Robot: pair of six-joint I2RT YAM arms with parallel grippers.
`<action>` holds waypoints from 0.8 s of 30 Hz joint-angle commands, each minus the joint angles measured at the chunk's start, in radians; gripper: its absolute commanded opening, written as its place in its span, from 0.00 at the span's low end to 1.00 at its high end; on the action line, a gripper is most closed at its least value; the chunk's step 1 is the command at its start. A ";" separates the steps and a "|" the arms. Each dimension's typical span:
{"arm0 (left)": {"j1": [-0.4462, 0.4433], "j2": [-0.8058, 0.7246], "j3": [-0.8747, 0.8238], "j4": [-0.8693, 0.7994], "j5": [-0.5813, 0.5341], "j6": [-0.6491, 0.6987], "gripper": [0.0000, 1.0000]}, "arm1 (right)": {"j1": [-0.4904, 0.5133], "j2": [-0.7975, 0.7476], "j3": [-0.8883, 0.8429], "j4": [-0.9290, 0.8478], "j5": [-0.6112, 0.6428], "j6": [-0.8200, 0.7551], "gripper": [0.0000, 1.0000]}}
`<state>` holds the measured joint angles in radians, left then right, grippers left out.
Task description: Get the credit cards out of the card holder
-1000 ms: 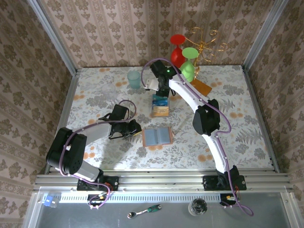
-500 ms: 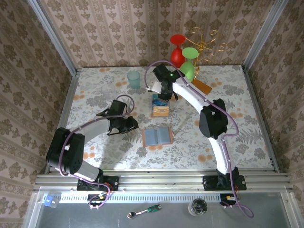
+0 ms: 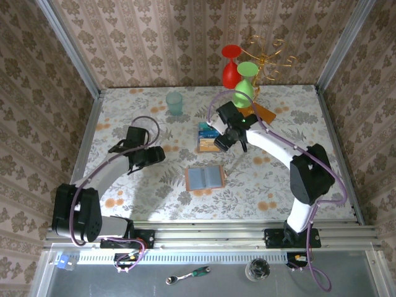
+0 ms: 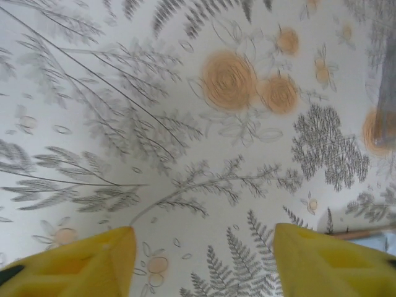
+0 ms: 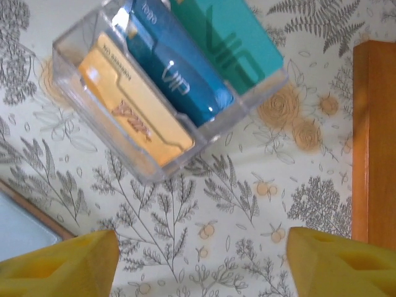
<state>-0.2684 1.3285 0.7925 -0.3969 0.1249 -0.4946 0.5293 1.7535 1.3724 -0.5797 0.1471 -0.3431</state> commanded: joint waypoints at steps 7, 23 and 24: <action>0.066 -0.001 0.022 0.003 -0.192 0.144 1.00 | -0.087 -0.196 -0.277 0.237 0.134 0.185 1.00; 0.179 0.015 -0.041 0.223 -0.335 0.236 0.98 | -0.377 -0.214 -0.609 0.772 0.108 0.394 1.00; 0.183 0.014 -0.038 0.228 -0.335 0.261 0.97 | -0.385 -0.212 -0.621 0.801 0.108 0.389 1.00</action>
<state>-0.1009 1.3342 0.7498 -0.2146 -0.1879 -0.2855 0.1638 1.5326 0.7799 0.0444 0.2512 0.0063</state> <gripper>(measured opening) 0.971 0.999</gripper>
